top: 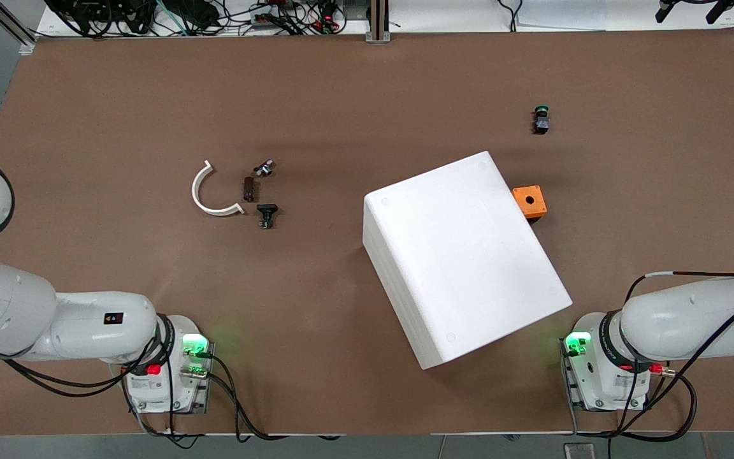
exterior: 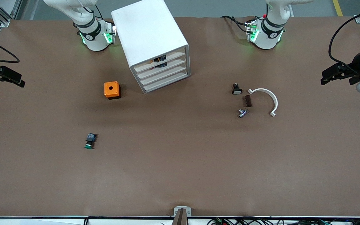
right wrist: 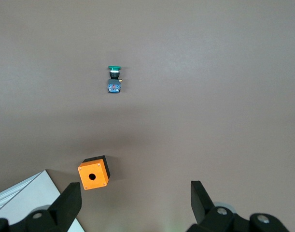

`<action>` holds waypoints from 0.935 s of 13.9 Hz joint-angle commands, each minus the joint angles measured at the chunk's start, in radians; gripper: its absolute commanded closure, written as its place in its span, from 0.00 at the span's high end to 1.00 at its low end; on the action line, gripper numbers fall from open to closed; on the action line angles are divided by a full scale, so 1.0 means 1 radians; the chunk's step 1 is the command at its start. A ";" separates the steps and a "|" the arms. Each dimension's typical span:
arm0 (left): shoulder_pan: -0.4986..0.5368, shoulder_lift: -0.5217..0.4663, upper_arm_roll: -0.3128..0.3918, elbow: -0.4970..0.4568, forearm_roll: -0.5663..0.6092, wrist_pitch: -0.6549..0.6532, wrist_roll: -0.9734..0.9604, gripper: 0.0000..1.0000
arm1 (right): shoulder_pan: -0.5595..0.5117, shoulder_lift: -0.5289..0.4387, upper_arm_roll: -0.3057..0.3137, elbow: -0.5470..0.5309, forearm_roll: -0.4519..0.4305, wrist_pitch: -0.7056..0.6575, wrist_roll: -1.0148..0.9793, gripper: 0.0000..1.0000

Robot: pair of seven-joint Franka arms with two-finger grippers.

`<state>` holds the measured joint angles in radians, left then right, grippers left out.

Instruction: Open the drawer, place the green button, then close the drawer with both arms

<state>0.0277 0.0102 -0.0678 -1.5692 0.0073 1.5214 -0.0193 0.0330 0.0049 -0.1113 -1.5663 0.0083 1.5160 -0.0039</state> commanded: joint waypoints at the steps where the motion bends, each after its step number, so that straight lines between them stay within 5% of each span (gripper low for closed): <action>1: 0.003 0.008 -0.004 0.024 -0.006 -0.021 0.004 1.00 | 0.004 -0.003 -0.001 -0.005 -0.014 -0.003 0.018 1.00; 13: 0.018 0.051 0.002 0.017 -0.006 -0.021 -0.001 1.00 | 0.056 0.044 0.001 -0.047 0.051 0.113 0.030 1.00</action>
<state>0.0409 0.0330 -0.0618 -1.5703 0.0073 1.5147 -0.0193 0.0597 0.0172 -0.1086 -1.6013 0.0467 1.5954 0.0017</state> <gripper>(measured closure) 0.000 0.000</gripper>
